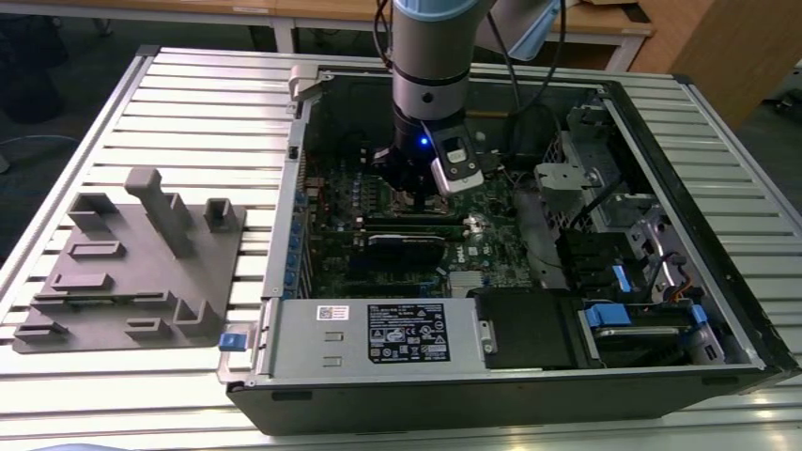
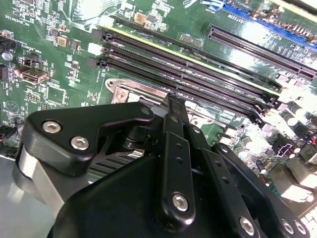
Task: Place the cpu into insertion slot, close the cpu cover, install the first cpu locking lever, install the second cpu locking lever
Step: 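Install the second cpu locking lever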
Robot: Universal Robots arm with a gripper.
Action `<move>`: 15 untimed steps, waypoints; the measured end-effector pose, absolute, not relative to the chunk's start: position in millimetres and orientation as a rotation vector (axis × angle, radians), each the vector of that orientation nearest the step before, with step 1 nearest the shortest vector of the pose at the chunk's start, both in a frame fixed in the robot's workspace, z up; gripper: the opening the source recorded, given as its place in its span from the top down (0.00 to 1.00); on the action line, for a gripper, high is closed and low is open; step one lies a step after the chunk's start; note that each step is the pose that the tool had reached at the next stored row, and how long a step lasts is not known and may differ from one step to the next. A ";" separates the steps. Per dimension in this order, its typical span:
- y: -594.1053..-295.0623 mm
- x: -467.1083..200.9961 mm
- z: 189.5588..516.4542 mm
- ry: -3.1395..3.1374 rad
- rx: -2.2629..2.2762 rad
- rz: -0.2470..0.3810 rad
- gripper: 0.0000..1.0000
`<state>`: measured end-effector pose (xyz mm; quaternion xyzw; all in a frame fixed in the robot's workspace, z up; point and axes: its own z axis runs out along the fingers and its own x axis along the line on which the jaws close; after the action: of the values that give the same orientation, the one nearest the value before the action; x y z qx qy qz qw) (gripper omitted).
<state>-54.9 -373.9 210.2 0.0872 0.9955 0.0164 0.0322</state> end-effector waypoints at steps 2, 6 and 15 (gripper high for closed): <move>-373.9 -55.0 210.2 3.065 0.269 0.050 0.89; -373.9 -55.1 210.2 3.065 0.269 0.050 0.89; -373.9 -66.9 210.1 3.061 0.268 0.051 0.89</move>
<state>-66.9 -373.9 210.1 0.0871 0.9955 0.0165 0.0344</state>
